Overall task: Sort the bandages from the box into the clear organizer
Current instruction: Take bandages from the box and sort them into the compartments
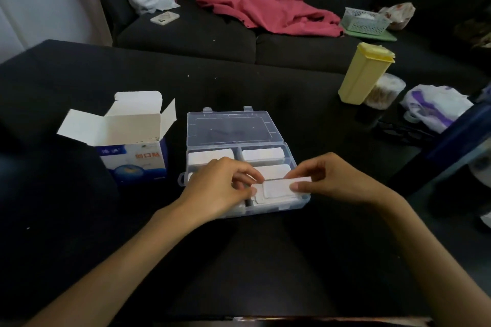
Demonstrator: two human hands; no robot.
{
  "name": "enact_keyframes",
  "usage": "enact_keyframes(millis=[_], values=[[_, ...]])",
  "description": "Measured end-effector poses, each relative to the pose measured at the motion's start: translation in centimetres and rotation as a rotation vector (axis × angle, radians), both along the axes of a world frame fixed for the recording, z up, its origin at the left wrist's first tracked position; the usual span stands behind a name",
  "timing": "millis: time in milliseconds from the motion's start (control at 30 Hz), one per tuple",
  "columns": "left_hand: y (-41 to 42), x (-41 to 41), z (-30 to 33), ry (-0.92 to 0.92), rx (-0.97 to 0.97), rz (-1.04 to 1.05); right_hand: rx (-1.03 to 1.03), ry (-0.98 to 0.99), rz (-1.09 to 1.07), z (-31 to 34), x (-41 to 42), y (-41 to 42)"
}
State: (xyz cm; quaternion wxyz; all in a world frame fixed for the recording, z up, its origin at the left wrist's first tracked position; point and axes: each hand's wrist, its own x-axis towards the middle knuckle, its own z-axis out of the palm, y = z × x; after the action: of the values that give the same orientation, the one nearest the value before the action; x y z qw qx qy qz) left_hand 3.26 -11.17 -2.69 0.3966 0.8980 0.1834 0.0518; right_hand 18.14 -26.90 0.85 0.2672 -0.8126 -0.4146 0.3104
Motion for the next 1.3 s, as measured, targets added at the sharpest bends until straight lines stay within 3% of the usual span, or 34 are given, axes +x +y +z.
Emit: enact_keyframes(millis=[300, 767, 967, 1300], values=[[-0.4, -0.1, 0.0, 0.021, 0.248, 0.05, -0.039, -0.227, 0.055, -0.3, -0.3, 0.0], [-1.1, -0.3, -0.3, -0.014, 0.213, 0.062, 0.098, -0.271, 0.01, -0.4, -1.0, 0.6], [-1.6, 0.1, -0.1, 0.032, 0.278, 0.047, -0.072, -0.416, 0.027, -0.8, -0.5, 0.8], [-1.4, 0.0, 0.2, 0.049, 0.307, 0.007, -0.193, -0.386, 0.001, -0.8, -0.1, 0.8]])
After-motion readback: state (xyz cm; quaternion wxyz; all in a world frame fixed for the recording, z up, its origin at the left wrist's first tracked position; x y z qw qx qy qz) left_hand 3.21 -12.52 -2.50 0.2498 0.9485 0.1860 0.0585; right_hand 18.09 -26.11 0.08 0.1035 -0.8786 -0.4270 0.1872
